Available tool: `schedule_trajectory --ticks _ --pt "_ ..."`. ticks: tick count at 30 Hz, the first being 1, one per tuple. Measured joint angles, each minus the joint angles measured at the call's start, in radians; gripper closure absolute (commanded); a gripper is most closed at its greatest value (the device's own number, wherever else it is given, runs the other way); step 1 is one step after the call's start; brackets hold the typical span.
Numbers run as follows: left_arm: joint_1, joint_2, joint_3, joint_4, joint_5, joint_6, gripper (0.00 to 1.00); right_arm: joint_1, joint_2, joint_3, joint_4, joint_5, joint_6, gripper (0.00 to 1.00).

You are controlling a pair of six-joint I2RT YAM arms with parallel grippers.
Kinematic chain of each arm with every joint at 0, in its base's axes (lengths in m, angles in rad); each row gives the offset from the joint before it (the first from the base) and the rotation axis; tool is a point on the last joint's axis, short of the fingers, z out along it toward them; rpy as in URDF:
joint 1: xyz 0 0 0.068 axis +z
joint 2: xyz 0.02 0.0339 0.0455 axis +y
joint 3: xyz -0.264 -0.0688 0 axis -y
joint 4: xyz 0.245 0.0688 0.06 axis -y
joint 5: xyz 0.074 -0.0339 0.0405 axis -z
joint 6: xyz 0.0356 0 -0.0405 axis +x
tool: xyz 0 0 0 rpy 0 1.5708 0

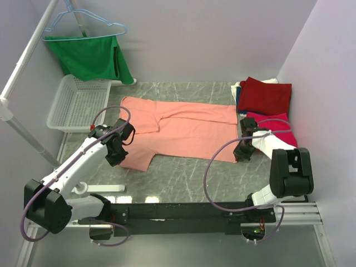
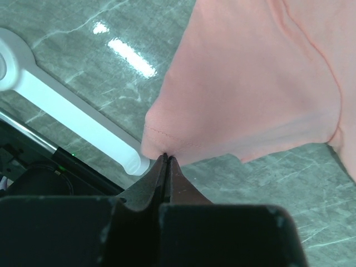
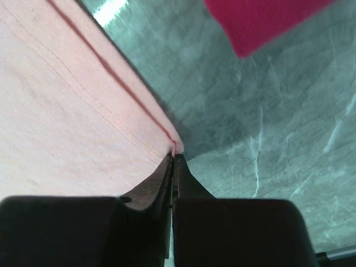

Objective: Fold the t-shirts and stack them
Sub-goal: Fold the tshirt

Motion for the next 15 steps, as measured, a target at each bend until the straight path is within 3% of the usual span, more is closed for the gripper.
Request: schedule_trajectory --ticks 6,15 --pt "0.0 -0.025 0.0 -0.039 0.0 -0.008 0.99 0.0 -0.112 -0.1 0.014 -0.042 0.024 1.0" --pt "-0.034 -0.106 -0.018 -0.101 0.003 -0.053 0.99 0.0 -0.329 -0.173 -0.119 -0.079 0.072 1.0"
